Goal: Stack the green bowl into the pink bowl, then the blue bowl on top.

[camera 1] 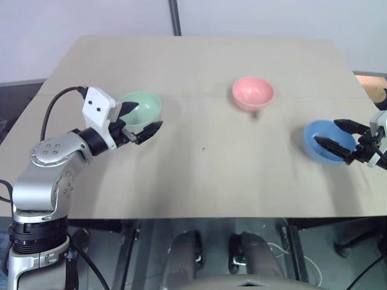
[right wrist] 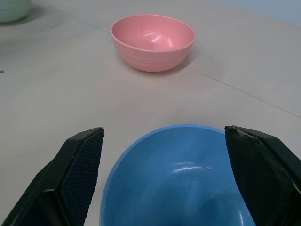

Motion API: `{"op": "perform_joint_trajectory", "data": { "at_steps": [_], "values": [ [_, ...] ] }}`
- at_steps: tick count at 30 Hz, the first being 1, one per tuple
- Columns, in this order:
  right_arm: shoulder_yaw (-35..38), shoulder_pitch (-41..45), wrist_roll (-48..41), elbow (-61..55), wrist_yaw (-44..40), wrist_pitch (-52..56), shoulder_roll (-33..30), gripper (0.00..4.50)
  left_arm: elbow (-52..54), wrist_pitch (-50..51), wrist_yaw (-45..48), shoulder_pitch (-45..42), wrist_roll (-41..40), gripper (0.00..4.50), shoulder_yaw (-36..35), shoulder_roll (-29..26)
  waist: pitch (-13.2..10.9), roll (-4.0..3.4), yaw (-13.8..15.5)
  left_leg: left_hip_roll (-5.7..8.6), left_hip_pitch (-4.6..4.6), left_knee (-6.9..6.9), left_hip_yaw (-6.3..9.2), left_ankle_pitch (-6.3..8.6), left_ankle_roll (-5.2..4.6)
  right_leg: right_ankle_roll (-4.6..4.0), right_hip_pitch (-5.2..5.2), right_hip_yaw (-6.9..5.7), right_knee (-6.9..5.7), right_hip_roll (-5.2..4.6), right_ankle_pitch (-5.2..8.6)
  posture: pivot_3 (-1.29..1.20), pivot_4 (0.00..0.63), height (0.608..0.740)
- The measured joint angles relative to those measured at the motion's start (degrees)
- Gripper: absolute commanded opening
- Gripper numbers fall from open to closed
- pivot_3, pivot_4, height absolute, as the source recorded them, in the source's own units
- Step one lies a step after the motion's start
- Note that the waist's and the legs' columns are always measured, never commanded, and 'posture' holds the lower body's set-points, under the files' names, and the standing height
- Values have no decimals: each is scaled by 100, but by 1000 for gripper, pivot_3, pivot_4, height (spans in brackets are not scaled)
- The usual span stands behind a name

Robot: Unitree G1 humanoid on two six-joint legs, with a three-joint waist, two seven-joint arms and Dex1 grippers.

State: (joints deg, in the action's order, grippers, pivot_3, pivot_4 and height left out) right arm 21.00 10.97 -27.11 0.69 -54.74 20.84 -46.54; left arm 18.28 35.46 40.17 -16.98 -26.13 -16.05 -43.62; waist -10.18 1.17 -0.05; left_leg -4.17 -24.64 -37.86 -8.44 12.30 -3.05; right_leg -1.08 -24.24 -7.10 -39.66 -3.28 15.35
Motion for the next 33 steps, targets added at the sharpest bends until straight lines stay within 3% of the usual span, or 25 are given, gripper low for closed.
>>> {"op": "perform_joint_trajectory", "data": {
  "at_steps": [33],
  "values": [
    [-198,-5,145,-80,-8,45,-49,4445,-166,-108,245,-11,-301,4500,-47,1,0,0,-2,0,1,-3,0,0,0,-1,1,0,-3,0,0,0,150,739]
  ]
}}
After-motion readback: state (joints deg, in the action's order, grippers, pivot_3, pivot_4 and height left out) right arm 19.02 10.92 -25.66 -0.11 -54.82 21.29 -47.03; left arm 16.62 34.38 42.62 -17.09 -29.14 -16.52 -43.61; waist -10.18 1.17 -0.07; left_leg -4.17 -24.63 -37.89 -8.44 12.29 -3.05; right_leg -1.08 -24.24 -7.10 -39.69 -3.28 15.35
